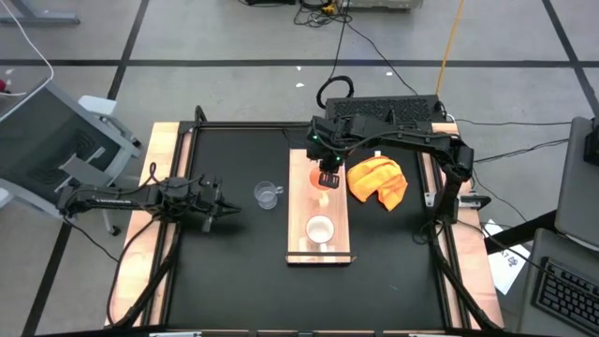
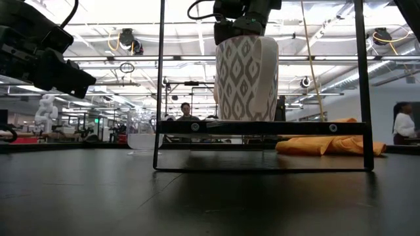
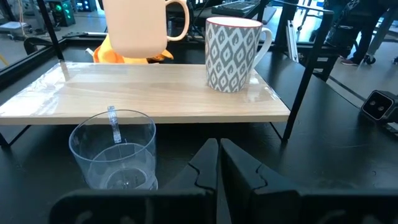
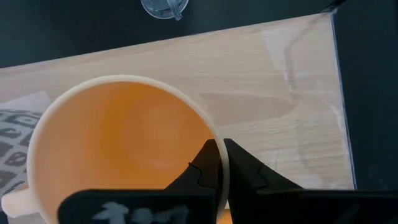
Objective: Stack small to large cups/mugs on shelf
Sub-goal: Put the orange cup on the shelf, then put the transparent cup on the shelf
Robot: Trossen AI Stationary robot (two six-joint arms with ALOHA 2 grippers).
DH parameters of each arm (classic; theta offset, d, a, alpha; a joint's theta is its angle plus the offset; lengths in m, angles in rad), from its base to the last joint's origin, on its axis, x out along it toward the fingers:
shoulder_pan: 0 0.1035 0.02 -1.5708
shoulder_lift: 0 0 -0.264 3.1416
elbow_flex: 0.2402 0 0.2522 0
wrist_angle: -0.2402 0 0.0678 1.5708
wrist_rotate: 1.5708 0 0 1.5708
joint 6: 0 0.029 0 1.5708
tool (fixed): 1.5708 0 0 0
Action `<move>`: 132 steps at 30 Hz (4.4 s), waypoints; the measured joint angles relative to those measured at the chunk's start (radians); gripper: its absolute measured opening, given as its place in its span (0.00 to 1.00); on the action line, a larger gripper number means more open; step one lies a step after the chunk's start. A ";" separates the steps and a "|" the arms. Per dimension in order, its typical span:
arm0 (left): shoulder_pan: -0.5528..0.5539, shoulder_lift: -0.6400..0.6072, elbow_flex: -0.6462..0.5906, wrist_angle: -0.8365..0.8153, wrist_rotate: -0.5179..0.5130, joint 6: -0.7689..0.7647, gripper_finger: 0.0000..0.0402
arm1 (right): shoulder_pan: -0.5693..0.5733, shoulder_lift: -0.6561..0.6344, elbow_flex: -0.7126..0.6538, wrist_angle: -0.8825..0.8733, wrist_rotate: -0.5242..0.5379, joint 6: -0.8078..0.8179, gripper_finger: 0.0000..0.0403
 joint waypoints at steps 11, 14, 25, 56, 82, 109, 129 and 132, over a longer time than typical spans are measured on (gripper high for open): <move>0.000 0.000 0.000 0.000 0.000 -0.002 0.05 | 0.002 0.031 -0.005 0.021 0.001 -0.013 0.00; -0.002 0.000 0.000 0.000 0.001 -0.002 0.05 | 0.002 0.057 -0.005 0.013 0.001 -0.027 0.00; -0.035 0.000 0.000 0.000 0.006 0.006 0.05 | 0.001 0.094 -0.005 0.010 0.001 -0.024 0.00; -0.040 0.000 0.000 0.000 -0.002 0.012 0.05 | 0.001 0.140 0.000 0.038 0.001 0.000 0.00; -0.040 0.000 0.000 0.000 -0.002 0.020 0.05 | 0.009 0.140 -0.005 0.032 0.008 0.034 0.04; -0.040 0.000 0.000 0.000 0.000 -0.021 0.05 | 0.055 0.142 -0.006 0.055 0.007 0.069 0.29; -0.040 0.000 0.000 0.000 0.007 -0.043 0.05 | 0.055 -0.107 -0.005 0.058 0.008 0.046 0.31; -0.040 0.000 0.000 0.000 0.007 -0.061 0.05 | 0.055 -0.176 -0.005 0.052 0.008 0.038 0.31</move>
